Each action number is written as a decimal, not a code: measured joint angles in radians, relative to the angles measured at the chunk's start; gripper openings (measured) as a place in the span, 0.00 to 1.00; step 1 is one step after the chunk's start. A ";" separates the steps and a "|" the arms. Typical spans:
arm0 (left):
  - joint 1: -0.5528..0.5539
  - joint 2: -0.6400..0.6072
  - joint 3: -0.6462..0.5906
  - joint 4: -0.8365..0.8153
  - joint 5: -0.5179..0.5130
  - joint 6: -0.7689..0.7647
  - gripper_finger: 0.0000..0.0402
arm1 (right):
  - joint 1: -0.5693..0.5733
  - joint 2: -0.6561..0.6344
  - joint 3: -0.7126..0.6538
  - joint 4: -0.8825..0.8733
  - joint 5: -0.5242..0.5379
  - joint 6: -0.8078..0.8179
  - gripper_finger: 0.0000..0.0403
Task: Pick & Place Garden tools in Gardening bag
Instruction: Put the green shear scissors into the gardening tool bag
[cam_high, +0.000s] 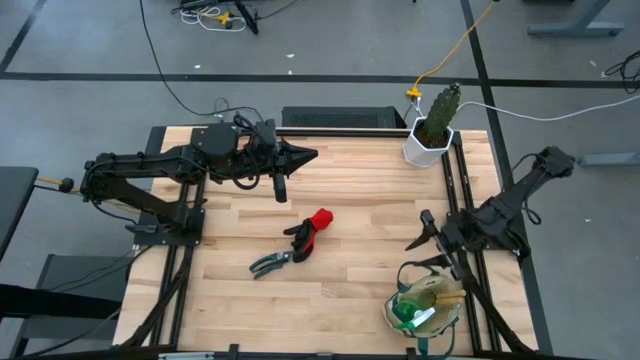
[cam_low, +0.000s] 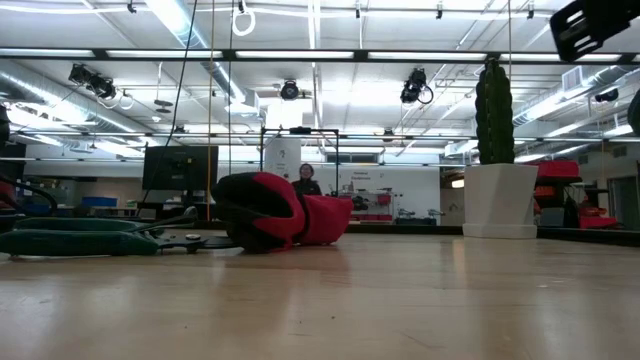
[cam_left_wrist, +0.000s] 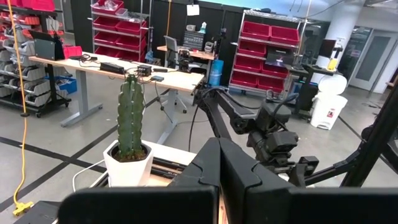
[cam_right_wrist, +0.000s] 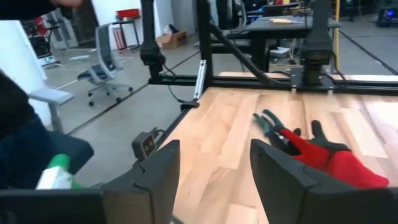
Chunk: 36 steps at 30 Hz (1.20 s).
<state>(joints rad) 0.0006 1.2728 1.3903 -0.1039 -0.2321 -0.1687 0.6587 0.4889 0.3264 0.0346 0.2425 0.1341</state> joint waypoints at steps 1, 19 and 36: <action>0.000 0.000 0.000 0.000 0.000 0.000 0.01 | -0.020 0.000 0.000 0.000 -0.013 0.000 0.49; 0.000 0.000 0.000 0.000 0.001 0.000 0.01 | -0.351 0.017 0.000 0.018 -0.100 -0.065 0.49; 0.000 0.000 0.000 0.000 0.053 0.024 0.01 | -0.606 0.118 0.090 0.033 -0.248 -0.093 0.49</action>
<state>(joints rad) 0.0006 1.2728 1.3903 -0.1040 -0.1791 -0.1445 0.0531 0.6068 0.4163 0.0672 -0.0056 0.0406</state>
